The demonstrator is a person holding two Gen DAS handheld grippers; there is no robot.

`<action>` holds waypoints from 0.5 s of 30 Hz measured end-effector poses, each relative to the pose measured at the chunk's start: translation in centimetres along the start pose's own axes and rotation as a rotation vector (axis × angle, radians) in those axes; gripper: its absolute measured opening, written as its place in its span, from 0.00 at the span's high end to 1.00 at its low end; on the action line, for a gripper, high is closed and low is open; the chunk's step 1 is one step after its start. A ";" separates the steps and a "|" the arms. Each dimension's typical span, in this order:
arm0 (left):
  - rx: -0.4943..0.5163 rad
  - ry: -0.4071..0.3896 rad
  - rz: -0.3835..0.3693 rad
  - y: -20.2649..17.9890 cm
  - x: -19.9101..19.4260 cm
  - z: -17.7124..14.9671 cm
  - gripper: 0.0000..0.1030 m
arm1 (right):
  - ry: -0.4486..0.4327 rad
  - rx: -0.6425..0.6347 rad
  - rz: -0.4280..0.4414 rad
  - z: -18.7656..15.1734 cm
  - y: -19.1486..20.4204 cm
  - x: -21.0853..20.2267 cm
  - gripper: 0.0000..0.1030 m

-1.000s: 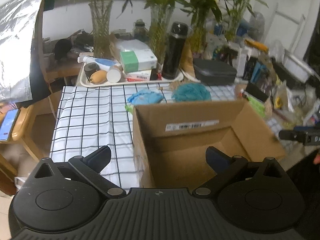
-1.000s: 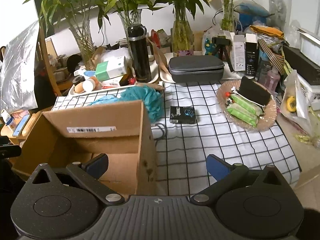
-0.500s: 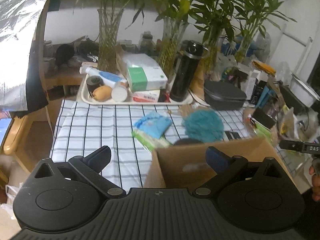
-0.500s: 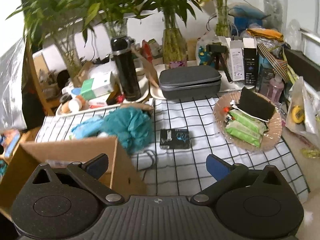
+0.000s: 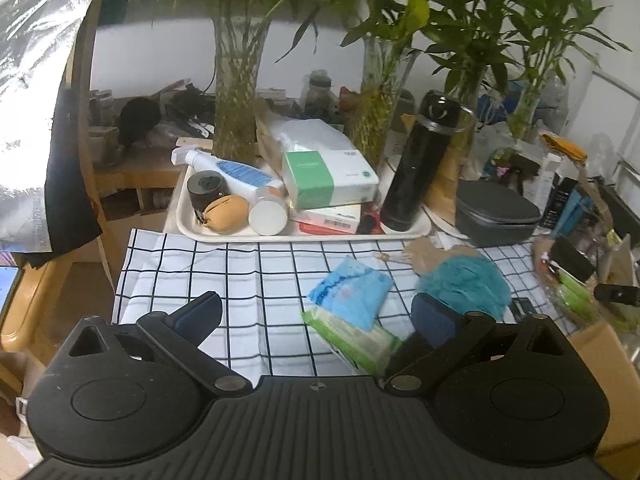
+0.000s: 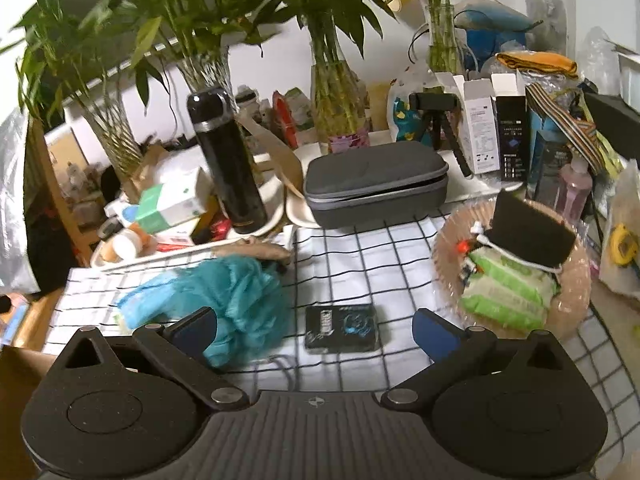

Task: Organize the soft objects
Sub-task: 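Move both tools past the box toward the items on the cloth, then close the right gripper on the black cartoon-printed pouch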

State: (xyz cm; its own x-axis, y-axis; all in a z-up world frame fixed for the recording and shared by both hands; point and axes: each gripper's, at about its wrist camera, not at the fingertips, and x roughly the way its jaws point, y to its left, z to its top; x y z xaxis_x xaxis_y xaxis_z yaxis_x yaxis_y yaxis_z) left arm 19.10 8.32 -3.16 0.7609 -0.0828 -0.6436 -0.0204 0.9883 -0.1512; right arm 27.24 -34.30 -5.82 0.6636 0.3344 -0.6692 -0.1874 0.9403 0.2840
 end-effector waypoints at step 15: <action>-0.122 0.060 -0.048 3.9 4.8 -0.2 0.00 | 0.203 -0.081 0.017 1.2 -1.7 11.1 0.00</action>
State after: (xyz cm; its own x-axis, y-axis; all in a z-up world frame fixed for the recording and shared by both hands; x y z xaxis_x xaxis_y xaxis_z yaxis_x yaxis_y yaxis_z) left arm 22.56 11.72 -7.05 0.7231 -0.1402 -0.6764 -0.0663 0.9606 -0.2701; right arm 35.78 -32.28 -12.92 0.5024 0.3481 -0.7915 -0.2604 0.9338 0.2454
